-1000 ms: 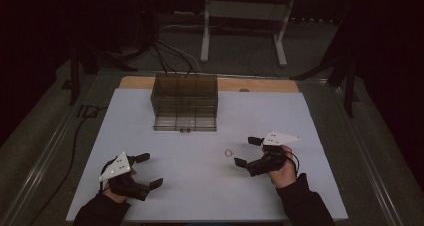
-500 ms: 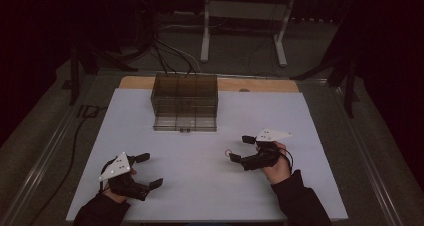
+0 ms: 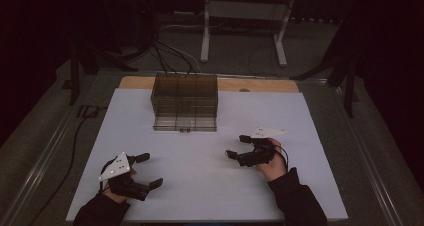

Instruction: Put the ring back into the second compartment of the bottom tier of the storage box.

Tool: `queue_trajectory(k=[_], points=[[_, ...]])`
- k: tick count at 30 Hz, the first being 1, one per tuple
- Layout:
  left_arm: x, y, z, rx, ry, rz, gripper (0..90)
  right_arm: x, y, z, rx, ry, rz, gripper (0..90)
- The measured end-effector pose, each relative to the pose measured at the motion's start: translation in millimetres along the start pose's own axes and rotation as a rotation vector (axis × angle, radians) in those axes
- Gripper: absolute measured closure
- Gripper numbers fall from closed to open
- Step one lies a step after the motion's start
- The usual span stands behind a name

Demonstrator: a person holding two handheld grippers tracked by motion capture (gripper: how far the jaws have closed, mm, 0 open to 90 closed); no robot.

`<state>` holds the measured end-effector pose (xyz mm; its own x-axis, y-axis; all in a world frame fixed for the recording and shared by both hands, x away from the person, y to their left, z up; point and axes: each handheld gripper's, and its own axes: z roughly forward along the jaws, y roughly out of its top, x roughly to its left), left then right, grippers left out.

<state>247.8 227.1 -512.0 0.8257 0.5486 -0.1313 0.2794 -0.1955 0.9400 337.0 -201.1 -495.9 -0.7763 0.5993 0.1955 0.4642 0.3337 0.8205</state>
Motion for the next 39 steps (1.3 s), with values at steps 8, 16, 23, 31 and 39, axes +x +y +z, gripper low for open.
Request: queue_trajectory(k=[8, 16, 23, 31, 39], points=[[0.1, -0.1, 0.1, 0.001, 0.0, -0.001, 0.6, 0.4, 1.6, 8.8, 0.04, -0.051, 0.014, 20.4], [0.4, 0.0, -0.4, -0.001, -0.001, 0.0, 0.5, 1.2, 2.6, 20.2, 0.096, -0.13, 0.022, 44.0], [0.1, -0.1, 0.1, -0.003, 0.0, 0.003, 0.6, 1.4, 0.3, 27.1, 0.133, -0.145, 0.017, 56.8], [0.7, -0.6, 0.4, 0.002, 0.002, -0.002, 0.6, -3.1, -4.2, 37.1, 0.19, -0.144, 0.03, 68.0], [0.7, -0.6, 0.2, 0.003, 0.003, 0.001, 0.6, 1.2, -3.9, 41.0, 0.215, -0.172, 0.003, 79.5]])
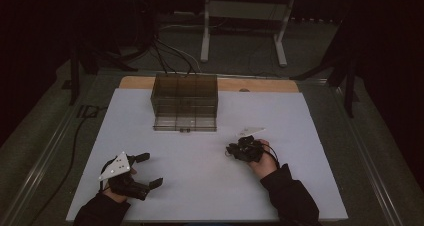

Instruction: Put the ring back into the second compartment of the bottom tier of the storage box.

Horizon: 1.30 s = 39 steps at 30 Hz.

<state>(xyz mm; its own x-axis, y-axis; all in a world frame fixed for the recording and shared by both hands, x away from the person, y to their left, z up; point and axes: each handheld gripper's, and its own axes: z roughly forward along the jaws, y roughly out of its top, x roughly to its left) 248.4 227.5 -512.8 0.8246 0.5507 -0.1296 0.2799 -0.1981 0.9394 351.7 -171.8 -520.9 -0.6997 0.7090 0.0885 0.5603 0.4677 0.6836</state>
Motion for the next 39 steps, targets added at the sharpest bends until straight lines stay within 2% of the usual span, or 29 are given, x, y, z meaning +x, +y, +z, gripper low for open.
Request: queue_trajectory(k=[2, 4, 12, 16, 20, 30, 39], points=[[0.2, 0.3, 0.1, -0.002, 0.001, -0.001, 0.6, 0.3, 0.3, 0.2, 0.002, -0.001, -0.005, 80.7], [-0.1, -0.2, 0.2, 0.004, 0.001, 0.0, 0.6, -0.5, 1.2, 0.4, 0.012, -0.012, 0.003, 86.3], [-0.1, 0.3, 0.5, 0.001, 0.0, 0.004, 0.5, 1.4, 1.2, 0.5, 0.011, -0.026, -0.005, 87.2], [-0.1, -0.1, 0.6, 0.007, 0.001, 0.001, 0.5, 0.4, 1.0, -0.3, 0.01, -0.01, 0.01, 87.2], [0.3, 0.2, 0.4, -0.003, 0.0, 0.0, 0.5, 2.0, 1.5, -1.1, 0.008, 0.0, 0.003, 87.2], [-1.0, 0.4, 1.5, 0.011, 0.004, 0.01, 0.5, 0.4, 3.3, -7.0, 0.003, -0.013, 0.01, 87.3], [-1.5, -0.3, 2.3, 0.023, 0.007, 0.012, 0.5, 2.2, 6.5, -15.4, -0.014, -0.004, 0.011, 87.2]])
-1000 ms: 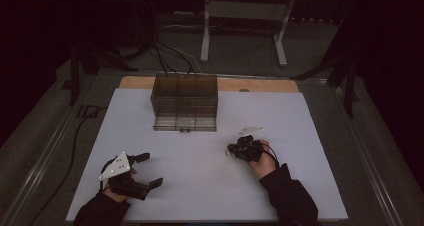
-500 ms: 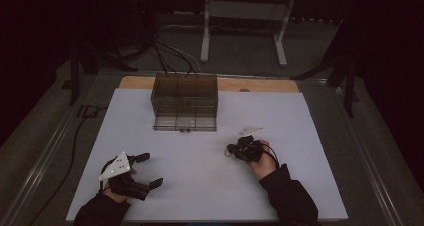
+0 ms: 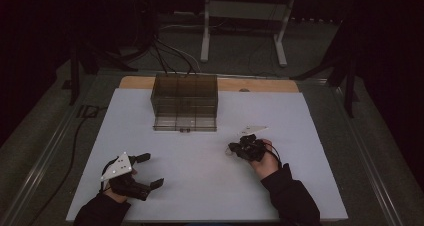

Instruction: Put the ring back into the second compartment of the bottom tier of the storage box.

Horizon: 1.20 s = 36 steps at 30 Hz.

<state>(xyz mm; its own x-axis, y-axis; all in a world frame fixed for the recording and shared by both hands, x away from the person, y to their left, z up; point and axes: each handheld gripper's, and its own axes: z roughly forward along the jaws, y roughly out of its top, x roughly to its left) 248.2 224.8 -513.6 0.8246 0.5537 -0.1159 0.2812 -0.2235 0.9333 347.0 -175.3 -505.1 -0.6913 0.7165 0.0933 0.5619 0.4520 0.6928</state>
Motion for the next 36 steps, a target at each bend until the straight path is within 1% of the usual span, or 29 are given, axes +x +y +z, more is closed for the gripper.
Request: queue_trajectory(k=[3, 6, 8, 12, 15, 18, 20, 23, 26, 28, 31, 34, 36], points=[[0.3, 0.5, 0.1, -0.008, 0.001, -0.002, 0.5, 0.4, 0.7, -1.6, -0.003, 0.001, -0.002, 87.3], [0.5, -0.1, 0.1, 0.0, 0.0, -0.001, 0.6, -0.3, 1.9, -2.7, -0.008, 0.005, 0.005, 87.3], [0.5, 0.4, 0.1, -0.008, 0.0, -0.003, 0.5, 0.0, 2.8, -3.5, -0.01, 0.003, -0.001, 87.3], [0.6, -0.3, 0.1, -0.001, 0.001, -0.001, 0.6, 0.4, 4.5, -4.0, -0.011, 0.006, 0.004, 87.3], [0.8, 0.3, -0.1, -0.007, 0.001, -0.004, 0.6, 1.3, 7.0, -4.5, -0.017, 0.007, -0.004, 87.3], [0.8, 0.0, -0.2, -0.002, 0.001, -0.001, 0.5, 2.1, 9.7, -5.0, -0.018, 0.011, -0.004, 87.3], [0.6, 0.5, -0.4, -0.01, 0.004, -0.002, 0.6, 2.8, 11.2, -5.4, -0.021, 0.01, -0.007, 87.3], [1.0, -0.1, -0.7, -0.007, 0.006, -0.003, 0.5, 2.2, 12.5, -5.5, -0.028, 0.013, 0.001, 87.3], [0.9, 0.5, -0.4, -0.012, 0.005, -0.005, 0.5, 3.3, 16.0, -5.2, -0.03, 0.013, 0.0, 87.3], [0.9, -0.1, 0.0, -0.004, 0.005, 0.0, 0.6, 3.4, 18.0, -5.2, -0.033, 0.015, 0.002, 87.3], [0.6, 0.6, 0.4, -0.009, 0.004, -0.003, 0.6, 5.1, 21.8, -5.9, -0.034, 0.013, -0.008, 87.3], [0.8, 0.0, 0.6, 0.0, 0.003, -0.002, 0.6, 5.7, 26.0, -6.7, -0.039, 0.016, -0.01, 87.3], [0.6, 0.5, 0.4, -0.007, 0.002, -0.002, 0.6, 6.4, 28.8, -7.1, -0.038, 0.015, -0.016, 87.3]])
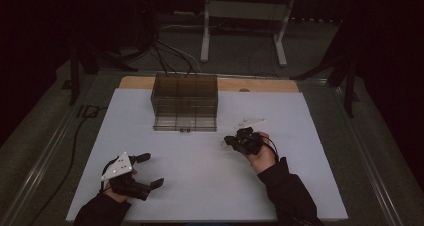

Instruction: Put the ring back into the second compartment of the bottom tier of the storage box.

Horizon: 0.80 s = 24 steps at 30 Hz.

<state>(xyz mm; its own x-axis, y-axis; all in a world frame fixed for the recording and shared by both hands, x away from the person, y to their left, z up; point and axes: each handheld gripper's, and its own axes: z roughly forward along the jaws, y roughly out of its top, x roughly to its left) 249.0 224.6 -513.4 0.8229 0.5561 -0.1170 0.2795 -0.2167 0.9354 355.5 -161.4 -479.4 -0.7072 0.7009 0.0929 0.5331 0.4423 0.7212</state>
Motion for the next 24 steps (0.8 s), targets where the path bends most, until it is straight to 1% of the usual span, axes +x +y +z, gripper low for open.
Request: queue_trajectory(k=[5, 7, 11, 13, 16, 19, 22, 24], points=[[0.2, -0.5, 0.0, 0.004, -0.002, -0.002, 0.5, 0.2, 5.2, -0.2, -0.005, 0.003, 0.004, 87.2], [0.5, 0.0, -0.2, -0.002, -0.001, -0.003, 0.5, -0.5, 7.7, 0.0, -0.007, 0.005, 0.005, 87.3], [0.4, -0.4, -0.2, 0.003, -0.002, -0.001, 0.6, -2.9, 11.3, 0.2, -0.014, 0.012, 0.02, 87.2], [0.4, 0.0, -0.3, -0.003, -0.002, -0.003, 0.5, -3.7, 12.9, 0.1, -0.015, 0.01, 0.019, 87.3], [0.5, -0.6, -0.2, 0.004, -0.001, -0.001, 0.5, -4.5, 15.5, 0.2, -0.017, 0.012, 0.023, 87.3], [0.5, 0.1, -0.2, -0.003, -0.001, -0.003, 0.5, -4.2, 19.4, 0.4, -0.024, 0.012, 0.02, 87.3], [0.4, -0.4, 0.0, 0.005, -0.002, 0.0, 0.6, -4.1, 22.5, 1.0, -0.028, 0.015, 0.026, 87.3], [0.4, 0.2, -0.1, -0.003, -0.002, -0.001, 0.6, -3.2, 24.9, 1.8, -0.029, 0.015, 0.018, 87.3]])
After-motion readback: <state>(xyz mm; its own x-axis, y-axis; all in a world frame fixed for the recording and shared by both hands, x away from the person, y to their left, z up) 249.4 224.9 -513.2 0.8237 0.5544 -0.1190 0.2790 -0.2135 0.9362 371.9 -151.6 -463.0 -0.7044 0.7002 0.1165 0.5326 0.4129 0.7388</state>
